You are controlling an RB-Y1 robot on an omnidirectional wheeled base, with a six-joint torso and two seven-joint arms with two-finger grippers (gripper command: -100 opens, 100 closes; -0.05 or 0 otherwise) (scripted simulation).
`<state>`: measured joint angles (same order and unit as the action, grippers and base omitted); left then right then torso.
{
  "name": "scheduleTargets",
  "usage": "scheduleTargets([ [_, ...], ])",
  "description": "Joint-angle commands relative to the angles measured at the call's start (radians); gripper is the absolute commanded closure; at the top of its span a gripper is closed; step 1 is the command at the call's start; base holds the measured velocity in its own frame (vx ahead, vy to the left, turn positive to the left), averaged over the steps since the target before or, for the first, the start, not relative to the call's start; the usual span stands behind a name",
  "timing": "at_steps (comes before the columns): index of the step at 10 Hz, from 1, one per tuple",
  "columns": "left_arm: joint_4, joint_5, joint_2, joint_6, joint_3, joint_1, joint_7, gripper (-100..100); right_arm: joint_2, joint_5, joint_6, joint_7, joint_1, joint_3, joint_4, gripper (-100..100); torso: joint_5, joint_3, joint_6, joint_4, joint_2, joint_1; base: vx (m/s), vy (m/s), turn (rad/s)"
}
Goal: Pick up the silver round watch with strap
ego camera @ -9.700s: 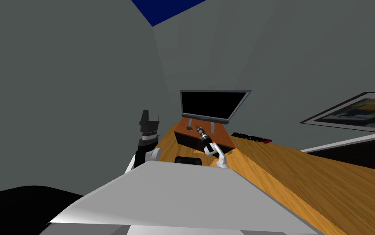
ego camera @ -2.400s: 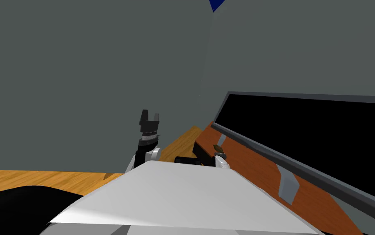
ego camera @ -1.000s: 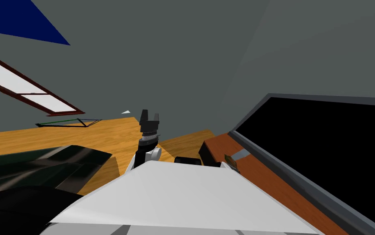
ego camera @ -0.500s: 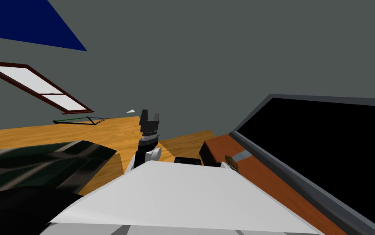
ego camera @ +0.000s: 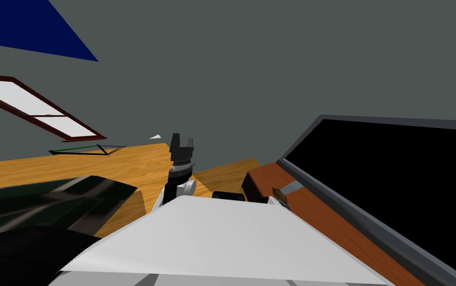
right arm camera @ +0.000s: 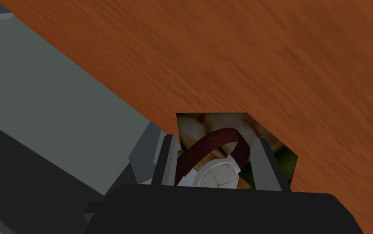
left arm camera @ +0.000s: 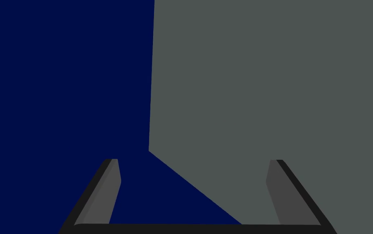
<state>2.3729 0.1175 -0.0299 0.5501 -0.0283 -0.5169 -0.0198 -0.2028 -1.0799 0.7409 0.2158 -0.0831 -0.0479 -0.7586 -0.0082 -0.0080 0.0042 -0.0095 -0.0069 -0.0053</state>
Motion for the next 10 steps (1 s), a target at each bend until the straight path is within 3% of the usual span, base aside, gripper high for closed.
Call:
scheduleTargets([
  [1,0.000,0.000,0.000,0.000,0.000,0.000,0.000,0,-0.007,-0.010,-0.014,-0.010,0.015,0.024,0.024,100,0.000,0.000,0.000,0.000,0.000,0.000,0.092,0.023,-0.417],
  [3,0.000,0.000,0.000,0.000,0.000,0.000,0.000,0,-0.030,-0.015,-0.054,0.001,0.042,0.097,0.024,100,0.000,-0.003,0.000,-0.002,-0.005,0.001,0.131,0.056,-0.445],
  [5,0.000,0.000,0.000,0.000,0.000,0.000,0.000,0,-0.030,-0.015,-0.054,0.001,0.042,0.119,0.024,100,0.001,-0.005,-0.001,-0.002,-0.007,0.002,0.082,0.032,-0.282],
  [7,0.000,0.000,0.000,0.000,0.000,0.000,0.000,0,-0.052,-0.020,-0.094,0.012,0.069,0.197,0.025,100,0.000,-0.003,0.000,-0.002,-0.003,-0.001,0.084,0.029,-0.449],
  [10,0.000,0.000,0.000,0.000,0.000,0.000,0.000,0,-0.064,-0.022,-0.114,0.018,0.082,0.261,0.025,100,0.001,-0.004,0.000,-0.002,-0.005,0.003,0.088,0.064,-0.370],
])
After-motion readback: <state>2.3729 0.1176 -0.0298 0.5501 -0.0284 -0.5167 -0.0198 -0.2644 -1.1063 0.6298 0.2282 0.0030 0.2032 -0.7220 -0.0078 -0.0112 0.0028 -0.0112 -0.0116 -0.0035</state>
